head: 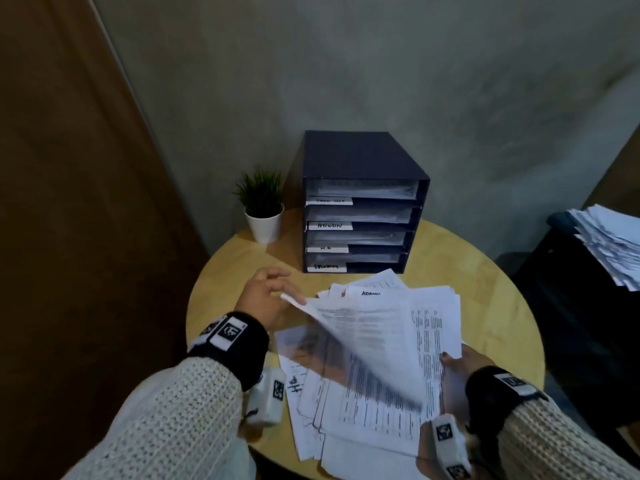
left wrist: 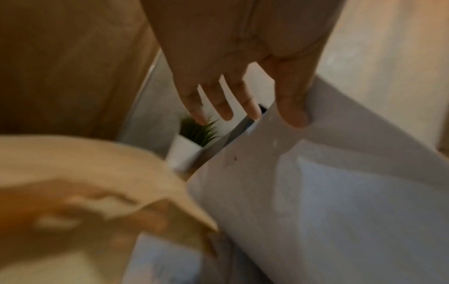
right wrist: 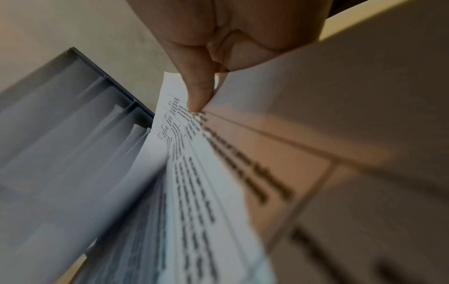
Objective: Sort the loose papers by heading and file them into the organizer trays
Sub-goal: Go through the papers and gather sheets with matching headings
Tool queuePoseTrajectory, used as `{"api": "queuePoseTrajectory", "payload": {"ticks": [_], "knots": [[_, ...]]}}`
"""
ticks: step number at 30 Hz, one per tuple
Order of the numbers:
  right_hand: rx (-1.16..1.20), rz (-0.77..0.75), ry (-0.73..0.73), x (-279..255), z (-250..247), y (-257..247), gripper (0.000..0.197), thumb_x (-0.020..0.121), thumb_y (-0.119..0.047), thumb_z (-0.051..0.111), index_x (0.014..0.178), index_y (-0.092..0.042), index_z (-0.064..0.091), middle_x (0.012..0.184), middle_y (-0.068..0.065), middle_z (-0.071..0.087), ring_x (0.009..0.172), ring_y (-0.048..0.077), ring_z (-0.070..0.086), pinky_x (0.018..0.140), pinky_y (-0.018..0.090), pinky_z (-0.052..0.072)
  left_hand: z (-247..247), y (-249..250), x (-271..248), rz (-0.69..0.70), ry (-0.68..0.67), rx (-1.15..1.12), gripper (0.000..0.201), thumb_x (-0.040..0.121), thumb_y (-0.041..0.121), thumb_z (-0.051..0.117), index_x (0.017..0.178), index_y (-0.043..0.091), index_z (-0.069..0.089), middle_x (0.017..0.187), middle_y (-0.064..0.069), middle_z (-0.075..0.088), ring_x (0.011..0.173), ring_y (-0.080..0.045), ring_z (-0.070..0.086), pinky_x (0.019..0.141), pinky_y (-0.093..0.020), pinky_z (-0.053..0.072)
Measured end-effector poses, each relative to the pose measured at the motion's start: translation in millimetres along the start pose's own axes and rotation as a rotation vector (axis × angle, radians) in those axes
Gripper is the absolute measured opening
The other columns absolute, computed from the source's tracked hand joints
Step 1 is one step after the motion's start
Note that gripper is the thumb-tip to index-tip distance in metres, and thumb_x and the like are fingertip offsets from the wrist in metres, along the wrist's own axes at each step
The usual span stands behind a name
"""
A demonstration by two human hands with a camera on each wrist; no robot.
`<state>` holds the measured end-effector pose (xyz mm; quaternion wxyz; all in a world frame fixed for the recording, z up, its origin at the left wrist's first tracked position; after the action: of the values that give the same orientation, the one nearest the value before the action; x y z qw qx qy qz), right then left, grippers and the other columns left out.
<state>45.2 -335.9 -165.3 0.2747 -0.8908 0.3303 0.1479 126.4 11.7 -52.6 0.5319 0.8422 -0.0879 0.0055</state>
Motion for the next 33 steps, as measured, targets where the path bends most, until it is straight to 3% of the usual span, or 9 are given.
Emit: {"api": "queuePoseTrajectory", "payload": {"ticks": [3, 6, 8, 10, 13, 17, 23, 30, 33], "knots": [[0.015, 0.0, -0.009, 11, 6, 7, 0.045, 0.097, -0.035, 0.044, 0.136, -0.012, 0.047, 0.14, 0.009, 0.051, 0.125, 0.026, 0.052, 0.099, 0.026, 0.039, 6, -39, -3, -0.237, 0.102, -0.134, 0.04, 0.076, -0.022, 0.051, 0.085, 0.011, 0.07, 0.108, -0.012, 0.06, 0.088, -0.018, 0.057, 0.065, -0.001, 0.044], [0.02, 0.01, -0.019, 11, 8, 8, 0.042, 0.097, -0.032, 0.046, 0.134, -0.012, 0.049, 0.137, 0.009, 0.053, 0.123, 0.025, 0.052, 0.097, 0.026, 0.039, 12, -82, 0, -0.578, 0.214, -0.263, 0.044, 0.09, -0.004, 0.045, 0.131, 0.013, 0.045, 0.122, -0.018, 0.057, 0.104, -0.031, 0.058, 0.089, -0.033, 0.049], [0.026, 0.03, -0.032, 10, 8, 8, 0.042, 0.097, -0.032, 0.046, 0.135, -0.012, 0.048, 0.139, 0.007, 0.052, 0.125, 0.025, 0.052, 0.098, 0.026, 0.039, 14, -103, 0, -0.745, 0.255, -0.241, 0.036, 0.089, 0.01, 0.049, 0.124, 0.011, 0.052, 0.123, -0.02, 0.057, 0.112, -0.034, 0.057, 0.095, -0.036, 0.048], [0.043, 0.046, -0.039, 9, 8, 8, 0.043, 0.098, -0.031, 0.047, 0.136, -0.011, 0.047, 0.141, 0.007, 0.05, 0.127, 0.024, 0.049, 0.101, 0.027, 0.038, 16, -107, -1, -0.857, 0.143, -0.19, 0.017, 0.092, 0.009, 0.046, 0.078, 0.01, 0.056, 0.099, -0.018, 0.061, 0.091, -0.029, 0.061, 0.075, -0.027, 0.054], [0.073, 0.045, -0.043, 8, 8, 7, 0.046, 0.097, -0.032, 0.048, 0.137, -0.01, 0.045, 0.142, 0.008, 0.048, 0.129, 0.025, 0.047, 0.106, 0.03, 0.038, 14, -96, -8, -0.811, 0.106, -0.146, 0.024, 0.091, 0.003, 0.042, 0.072, 0.017, 0.046, 0.078, -0.015, 0.043, 0.066, -0.027, 0.043, 0.061, -0.028, 0.042], [0.104, 0.028, -0.033, 23, 15, 16, 0.048, 0.095, -0.035, 0.049, 0.136, -0.011, 0.045, 0.142, 0.007, 0.05, 0.128, 0.025, 0.049, 0.109, 0.036, 0.038, 19, -99, -6, -0.773, 0.029, 0.123, 0.039, 0.091, 0.001, 0.042, 0.125, -0.018, 0.048, 0.134, -0.034, 0.046, 0.115, -0.041, 0.052, 0.086, -0.033, 0.043], [0.156, 0.032, -0.047, 10, 6, 9, 0.045, 0.099, -0.027, 0.047, 0.138, -0.007, 0.043, 0.143, 0.01, 0.047, 0.128, 0.026, 0.049, 0.099, 0.029, 0.039, -20, -92, 11, -0.622, 0.197, 0.29, 0.036, 0.097, 0.008, 0.042, 0.131, -0.004, 0.048, 0.139, -0.021, 0.045, 0.126, -0.037, 0.042, 0.107, -0.037, 0.029], [0.758, -0.024, -0.036, 1, 6, -4, 0.036, 0.099, -0.005, 0.045, 0.134, 0.003, 0.045, 0.132, 0.01, 0.05, 0.116, 0.027, 0.048, 0.086, 0.032, 0.039, -58, -80, 29, -0.541, 0.304, 0.296, 0.037, 0.095, 0.003, 0.04, 0.128, 0.008, 0.056, 0.132, -0.017, 0.054, 0.119, -0.036, 0.051, 0.092, -0.034, 0.041], [0.932, -0.075, -0.066, -7, -1, -16, 0.034, 0.1, -0.009, 0.042, 0.133, -0.003, 0.047, 0.138, 0.015, 0.05, 0.12, 0.032, 0.05, 0.1, 0.037, 0.045, -46, -82, 33, -0.551, 0.279, 0.225, 0.036, 0.096, 0.002, 0.039, 0.127, 0.007, 0.056, 0.131, -0.015, 0.053, 0.119, -0.037, 0.049, 0.098, -0.034, 0.039]]}}
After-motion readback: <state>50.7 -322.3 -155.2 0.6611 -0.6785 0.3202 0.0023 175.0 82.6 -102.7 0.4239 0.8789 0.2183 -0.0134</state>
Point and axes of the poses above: each hand's wrist, its own x-axis towards the middle knuckle, its own z-axis out of the palm, y = z × x, the point moved 3 cm from there along x, towards the middle knuckle
